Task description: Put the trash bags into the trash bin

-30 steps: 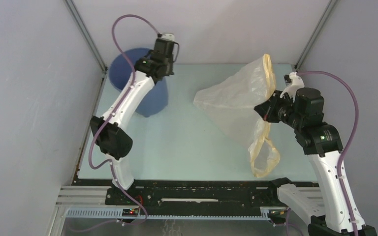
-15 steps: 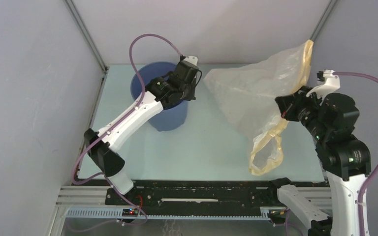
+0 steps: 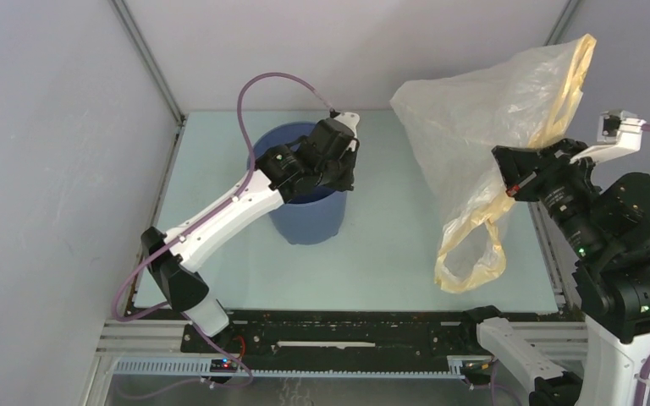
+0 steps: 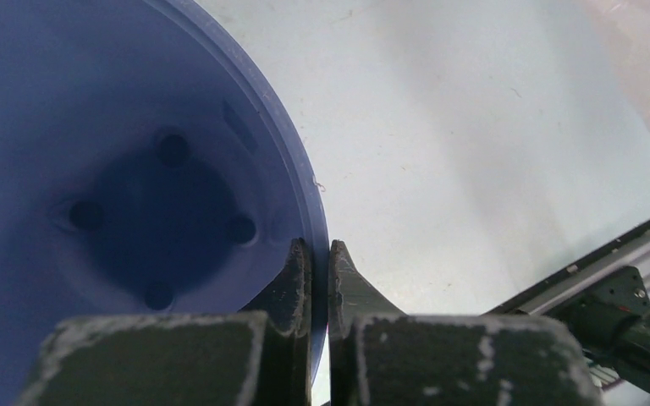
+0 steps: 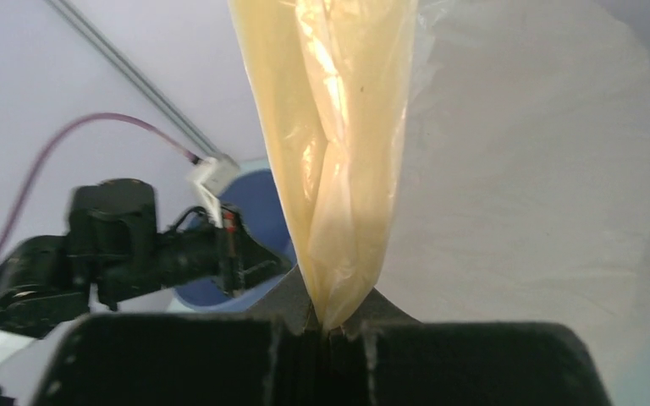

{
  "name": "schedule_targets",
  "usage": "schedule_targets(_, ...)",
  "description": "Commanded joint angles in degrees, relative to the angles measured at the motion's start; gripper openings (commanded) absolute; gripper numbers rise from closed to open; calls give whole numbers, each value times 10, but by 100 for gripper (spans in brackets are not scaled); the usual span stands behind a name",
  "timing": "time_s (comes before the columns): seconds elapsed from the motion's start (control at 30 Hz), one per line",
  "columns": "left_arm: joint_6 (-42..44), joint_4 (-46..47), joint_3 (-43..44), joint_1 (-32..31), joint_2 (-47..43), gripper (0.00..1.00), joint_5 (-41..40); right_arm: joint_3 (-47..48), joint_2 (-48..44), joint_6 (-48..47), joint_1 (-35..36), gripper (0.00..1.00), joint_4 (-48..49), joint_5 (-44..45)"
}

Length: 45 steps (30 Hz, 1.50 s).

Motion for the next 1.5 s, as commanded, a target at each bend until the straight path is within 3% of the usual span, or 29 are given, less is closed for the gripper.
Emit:
schedule_targets(0.0,-40,45,31,-14,0,8,96,28,7,44,-3,0,58,-47)
schedule_targets(0.2,-13,45,65,-16,-28,57,100,47,19,86,-3,0,125,-110)
schedule_targets(0.33,13,52,73,-16,-77,74,91,83,49,127,-3,0,178,-162)
schedule_targets(0.53,22,66,28,-4,-181,79,48,103,109,257,-2,0,316,-261)
schedule_targets(0.73,-3,94,-58,59,-321,82,-22,101,205,495,42,0,530,-359)
schedule_targets(0.87,-11,123,-110,110,-392,89,-48,104,257,604,120,0,649,-345)
schedule_targets(1.07,-3,116,-100,134,-426,95,-74,160,360,725,227,0,782,-327)
schedule_targets(1.27,1,118,-77,135,-430,100,-96,308,441,776,277,0,788,-302)
schedule_targets(1.37,8,118,-60,135,-428,100,-113,244,436,864,280,0,847,-267)
schedule_targets(1.47,18,128,-48,136,-427,100,-121,82,382,966,270,0,884,-228)
